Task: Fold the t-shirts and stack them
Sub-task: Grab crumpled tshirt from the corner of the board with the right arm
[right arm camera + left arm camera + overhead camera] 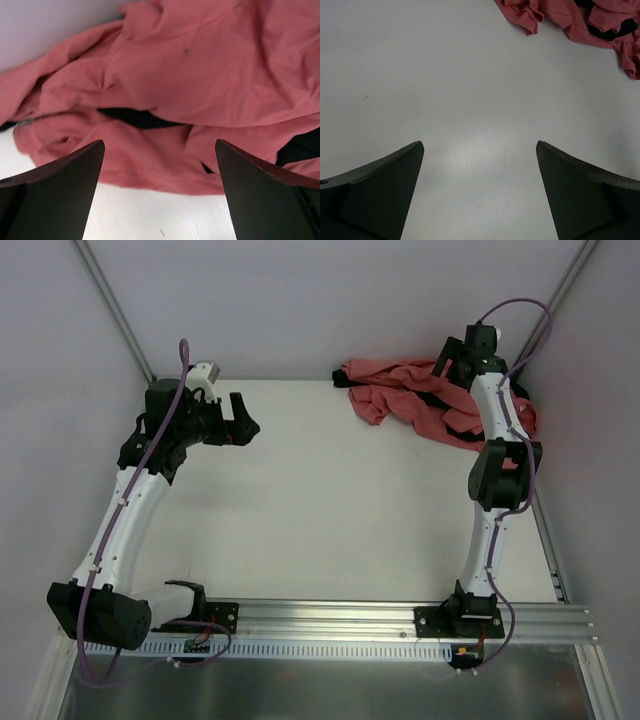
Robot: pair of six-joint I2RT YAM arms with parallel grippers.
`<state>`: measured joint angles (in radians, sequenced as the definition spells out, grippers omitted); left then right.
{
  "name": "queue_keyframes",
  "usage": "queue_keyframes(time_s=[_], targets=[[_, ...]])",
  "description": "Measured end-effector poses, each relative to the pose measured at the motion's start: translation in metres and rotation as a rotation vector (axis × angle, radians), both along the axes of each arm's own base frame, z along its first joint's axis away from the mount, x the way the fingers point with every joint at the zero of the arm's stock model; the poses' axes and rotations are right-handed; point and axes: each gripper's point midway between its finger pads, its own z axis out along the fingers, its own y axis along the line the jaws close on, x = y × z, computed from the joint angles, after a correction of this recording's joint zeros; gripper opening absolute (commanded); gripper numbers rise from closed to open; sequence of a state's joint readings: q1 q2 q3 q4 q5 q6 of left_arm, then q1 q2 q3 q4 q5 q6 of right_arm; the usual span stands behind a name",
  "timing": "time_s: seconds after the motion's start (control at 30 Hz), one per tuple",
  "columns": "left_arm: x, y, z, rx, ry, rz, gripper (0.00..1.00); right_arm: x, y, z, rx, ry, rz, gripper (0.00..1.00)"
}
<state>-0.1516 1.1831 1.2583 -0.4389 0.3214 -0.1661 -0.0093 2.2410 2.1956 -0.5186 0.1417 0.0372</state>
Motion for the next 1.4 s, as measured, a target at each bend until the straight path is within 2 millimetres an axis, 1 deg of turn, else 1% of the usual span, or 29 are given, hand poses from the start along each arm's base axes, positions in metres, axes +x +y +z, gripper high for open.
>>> queue_keyframes(time_s=[0.13, 0.3, 0.5, 0.57, 0.63, 0.67, 0.73, 0.8, 0.87, 0.97, 1.07, 1.1, 1.2, 1.27, 1.33, 1.37, 1.4], targets=[[0.009, -0.004, 0.000, -0.003, 0.013, -0.016, 0.99, 0.009, -0.025, 0.004, -0.024, -0.050, -0.096, 0.99], [0.031, -0.011, 0.000, -0.004, 0.034, -0.043, 0.99, 0.014, -0.053, 0.013, -0.053, -0.097, -0.178, 0.99], [0.063, -0.019, 0.001, -0.003, 0.046, -0.056, 0.99, 0.013, -0.086, 0.009, -0.041, -0.111, -0.258, 0.99], [0.070, -0.024, 0.001, -0.004, 0.049, -0.066, 0.99, 0.013, -0.098, 0.008, -0.017, -0.121, -0.274, 0.99], [0.074, -0.028, -0.002, -0.004, 0.053, -0.073, 0.99, 0.017, -0.105, 0.007, 0.019, -0.136, -0.266, 1.00], [0.075, -0.028, -0.004, -0.006, 0.056, -0.072, 0.99, 0.020, -0.106, 0.005, 0.045, -0.139, -0.249, 1.00], [0.077, -0.031, -0.007, -0.011, 0.053, -0.067, 0.99, 0.032, -0.103, 0.006, 0.108, -0.166, -0.200, 0.99], [0.079, -0.032, -0.012, -0.017, 0.052, -0.058, 0.99, 0.048, -0.095, 0.009, 0.178, -0.203, -0.142, 1.00], [0.079, -0.033, -0.020, -0.028, 0.064, -0.049, 0.99, 0.056, -0.083, 0.005, 0.244, -0.215, -0.099, 1.00], [0.078, -0.033, -0.031, -0.028, 0.090, -0.046, 0.99, 0.064, -0.064, -0.008, 0.356, -0.210, -0.058, 1.00], [0.081, -0.033, -0.034, -0.023, 0.091, -0.049, 0.99, 0.071, -0.049, -0.023, 0.472, -0.202, -0.053, 0.99], [0.084, -0.034, -0.034, -0.020, 0.091, -0.051, 0.99, 0.073, -0.045, -0.033, 0.501, -0.189, -0.058, 0.99], [0.095, -0.035, -0.029, -0.008, 0.074, -0.059, 0.99, 0.077, -0.036, -0.053, 0.573, -0.165, -0.076, 0.99], [0.103, -0.036, -0.024, -0.005, 0.059, -0.063, 0.99, 0.080, -0.033, -0.062, 0.602, -0.159, -0.091, 0.99], [0.108, -0.037, -0.018, -0.005, 0.046, -0.064, 0.99, 0.082, -0.030, -0.067, 0.623, -0.156, -0.103, 0.91], [0.110, -0.038, -0.017, -0.005, 0.042, -0.065, 0.99, 0.083, -0.029, -0.069, 0.630, -0.157, -0.106, 0.79], [0.112, -0.038, -0.015, -0.005, 0.040, -0.067, 0.99, 0.084, -0.028, -0.069, 0.635, -0.160, -0.108, 0.65]])
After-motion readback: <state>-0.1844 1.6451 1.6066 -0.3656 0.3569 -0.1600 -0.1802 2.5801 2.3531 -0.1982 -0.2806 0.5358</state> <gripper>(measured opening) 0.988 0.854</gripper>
